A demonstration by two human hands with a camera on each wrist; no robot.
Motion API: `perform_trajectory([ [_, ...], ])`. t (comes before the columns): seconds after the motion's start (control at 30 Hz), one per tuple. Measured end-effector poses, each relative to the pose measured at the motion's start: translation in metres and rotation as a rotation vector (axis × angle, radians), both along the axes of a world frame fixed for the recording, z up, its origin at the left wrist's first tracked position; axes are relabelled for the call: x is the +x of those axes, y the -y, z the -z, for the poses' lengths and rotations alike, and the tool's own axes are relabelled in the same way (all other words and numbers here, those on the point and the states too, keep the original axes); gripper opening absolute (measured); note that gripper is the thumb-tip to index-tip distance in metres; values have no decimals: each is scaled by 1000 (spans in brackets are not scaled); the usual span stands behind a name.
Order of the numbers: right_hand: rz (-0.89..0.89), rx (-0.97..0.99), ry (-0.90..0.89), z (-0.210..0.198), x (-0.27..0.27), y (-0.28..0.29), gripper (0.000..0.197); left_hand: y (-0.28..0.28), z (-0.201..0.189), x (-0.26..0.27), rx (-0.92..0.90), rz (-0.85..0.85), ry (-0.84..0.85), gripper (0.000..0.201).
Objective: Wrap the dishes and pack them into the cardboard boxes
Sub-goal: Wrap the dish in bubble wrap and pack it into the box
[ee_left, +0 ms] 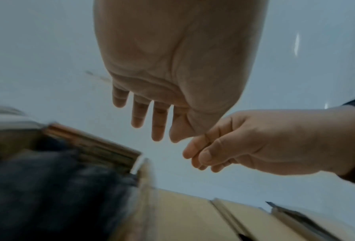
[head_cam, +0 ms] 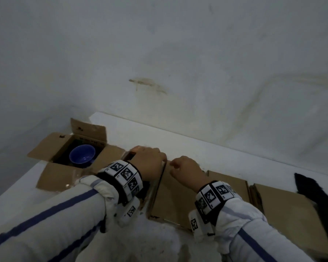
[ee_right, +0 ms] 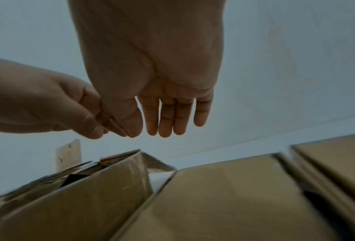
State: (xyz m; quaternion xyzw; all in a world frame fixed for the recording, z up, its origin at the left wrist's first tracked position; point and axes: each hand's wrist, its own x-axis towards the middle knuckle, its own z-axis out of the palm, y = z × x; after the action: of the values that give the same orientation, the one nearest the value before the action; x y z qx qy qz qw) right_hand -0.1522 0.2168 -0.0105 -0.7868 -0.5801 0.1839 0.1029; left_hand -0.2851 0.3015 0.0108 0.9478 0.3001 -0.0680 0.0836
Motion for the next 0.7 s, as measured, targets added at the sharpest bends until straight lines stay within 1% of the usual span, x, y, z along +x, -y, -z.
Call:
perform_trajectory([
  [0.07,45,-4,-16,1,18,22,37,19,3,26,-86,-1,58,39],
  [0.13,104,-3,-32,1,43,50,36,44,5,58,-126,13,66,42],
  [0.23,173,-7,-24,-3,85,96,32,83,6,109,-178,42,76,39],
  [0.33,288,-16,-47,-8,129,141,34,123,8,158,-247,67,61,43],
  [0.47,418,-11,-59,-10,187,198,30,176,7,220,-269,137,89,36],
  [0.6,563,-42,-24,-3,240,253,29,219,13,269,-308,175,80,41],
  [0.7,686,-98,-12,7,264,287,26,242,16,293,-293,199,72,41],
])
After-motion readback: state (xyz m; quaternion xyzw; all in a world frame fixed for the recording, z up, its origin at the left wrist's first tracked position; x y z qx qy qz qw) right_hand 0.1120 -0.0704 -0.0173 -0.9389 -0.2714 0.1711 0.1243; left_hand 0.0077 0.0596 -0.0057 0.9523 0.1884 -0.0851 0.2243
